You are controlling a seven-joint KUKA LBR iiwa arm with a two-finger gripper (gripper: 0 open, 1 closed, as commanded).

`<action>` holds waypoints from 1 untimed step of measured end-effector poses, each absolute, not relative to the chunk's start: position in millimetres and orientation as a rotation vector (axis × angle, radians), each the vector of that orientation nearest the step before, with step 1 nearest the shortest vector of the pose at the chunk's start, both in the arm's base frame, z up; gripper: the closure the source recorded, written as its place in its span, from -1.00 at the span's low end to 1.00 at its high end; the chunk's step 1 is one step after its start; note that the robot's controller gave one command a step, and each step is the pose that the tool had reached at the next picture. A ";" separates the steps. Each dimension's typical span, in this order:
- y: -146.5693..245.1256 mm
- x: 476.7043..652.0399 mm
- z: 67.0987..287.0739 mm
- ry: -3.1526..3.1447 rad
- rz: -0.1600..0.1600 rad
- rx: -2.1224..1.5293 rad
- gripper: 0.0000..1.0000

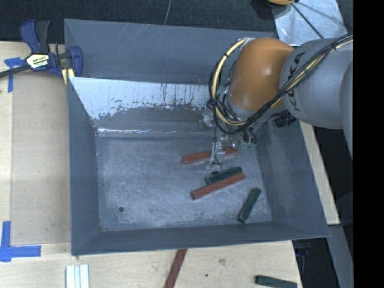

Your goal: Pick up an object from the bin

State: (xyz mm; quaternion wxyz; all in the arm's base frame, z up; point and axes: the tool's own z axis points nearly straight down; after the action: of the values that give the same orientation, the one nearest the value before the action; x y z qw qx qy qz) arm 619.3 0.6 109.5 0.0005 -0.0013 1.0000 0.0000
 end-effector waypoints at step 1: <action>-2.4 621.5 85.4 3.130 -0.001 -0.197 -1.00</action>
Offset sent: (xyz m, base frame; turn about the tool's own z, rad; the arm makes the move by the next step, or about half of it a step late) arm -0.0069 -0.0060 -0.0395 0.0875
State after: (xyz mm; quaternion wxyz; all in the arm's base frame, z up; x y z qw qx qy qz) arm 621.5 -2.4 85.4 0.0029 -0.0627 0.9980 -0.0002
